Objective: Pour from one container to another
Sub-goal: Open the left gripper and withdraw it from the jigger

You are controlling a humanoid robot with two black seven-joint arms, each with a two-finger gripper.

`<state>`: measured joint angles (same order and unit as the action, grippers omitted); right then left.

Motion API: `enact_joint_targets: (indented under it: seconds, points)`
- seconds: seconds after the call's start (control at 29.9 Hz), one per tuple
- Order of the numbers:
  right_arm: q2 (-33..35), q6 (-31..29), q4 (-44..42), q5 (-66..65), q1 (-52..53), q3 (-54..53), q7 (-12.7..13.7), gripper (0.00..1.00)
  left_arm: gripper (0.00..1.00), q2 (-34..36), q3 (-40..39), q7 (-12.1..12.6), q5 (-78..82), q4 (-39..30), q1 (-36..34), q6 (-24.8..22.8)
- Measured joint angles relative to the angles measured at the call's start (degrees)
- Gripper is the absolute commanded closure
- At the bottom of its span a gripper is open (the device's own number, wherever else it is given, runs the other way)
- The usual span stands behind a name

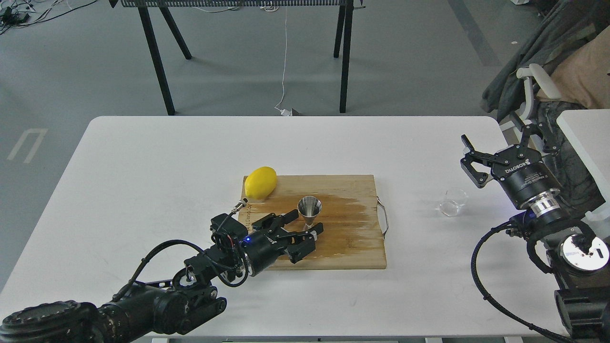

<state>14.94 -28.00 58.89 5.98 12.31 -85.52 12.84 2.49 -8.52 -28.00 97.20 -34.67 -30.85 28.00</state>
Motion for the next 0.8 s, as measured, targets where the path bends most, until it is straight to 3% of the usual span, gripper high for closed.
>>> enact_joint_targets:
  seconds: [0.47, 0.8]
  points:
    - [0.0, 0.0, -0.01, 0.0, -0.09, -0.04, 0.0, 0.01, 0.14, 5.39, -0.63, 0.0, -0.11, -6.26, 2.35, 0.0]
    - [-0.05, 0.0, 0.0, 0.0, 0.0, 0.01, -0.02, 0.01, 0.15, 19.99, -3.47, 0.0, -6.93, -17.67, 3.07, 0.0]
